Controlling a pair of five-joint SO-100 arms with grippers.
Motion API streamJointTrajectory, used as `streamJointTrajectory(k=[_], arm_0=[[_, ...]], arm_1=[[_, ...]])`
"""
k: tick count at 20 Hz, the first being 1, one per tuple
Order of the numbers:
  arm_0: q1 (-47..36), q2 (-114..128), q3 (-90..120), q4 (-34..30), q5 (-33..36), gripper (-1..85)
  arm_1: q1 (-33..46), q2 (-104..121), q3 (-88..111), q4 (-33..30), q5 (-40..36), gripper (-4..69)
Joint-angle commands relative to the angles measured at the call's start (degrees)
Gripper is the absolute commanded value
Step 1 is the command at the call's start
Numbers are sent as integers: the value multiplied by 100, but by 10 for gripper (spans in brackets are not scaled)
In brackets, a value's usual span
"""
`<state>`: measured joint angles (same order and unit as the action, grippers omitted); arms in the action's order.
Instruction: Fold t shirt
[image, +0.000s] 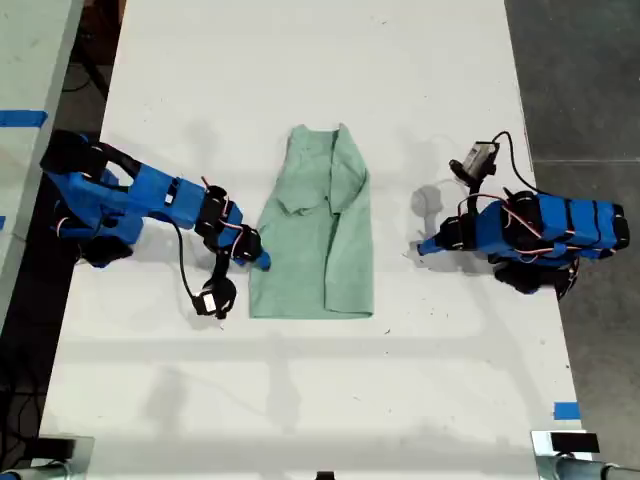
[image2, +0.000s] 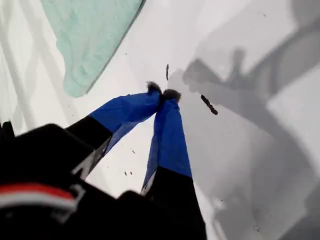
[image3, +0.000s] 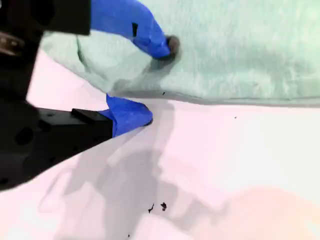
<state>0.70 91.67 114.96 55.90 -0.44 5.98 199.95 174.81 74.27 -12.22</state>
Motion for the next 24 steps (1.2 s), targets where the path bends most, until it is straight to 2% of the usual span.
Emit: streamJointTrajectory(k=[1,4,8,11,12,13,16,23,24], arm_0=[[-114,-88,-272,35,-185,1],[-97,193,-404,202,-325,0],[-35,220,-1960,1521,-272,0],[158,-554,-4333,2804,-114,0],[202,-905,-5133,3120,-18,0],[220,-1116,-5616,3173,97,0],[9,-1459,-6117,2944,369,0],[-624,-2830,-6205,721,1362,5],[-650,-3094,-6223,448,1468,50]], arm_1=[[-9,70,308,18,-53,12],[-9,70,308,9,-53,12],[-9,70,308,9,-62,12],[-9,70,308,9,-62,12],[-9,70,308,9,-62,12],[-9,70,308,9,-62,12],[-9,70,308,0,-70,12],[-9,70,308,-26,-123,11],[-9,70,308,-35,-132,11]])
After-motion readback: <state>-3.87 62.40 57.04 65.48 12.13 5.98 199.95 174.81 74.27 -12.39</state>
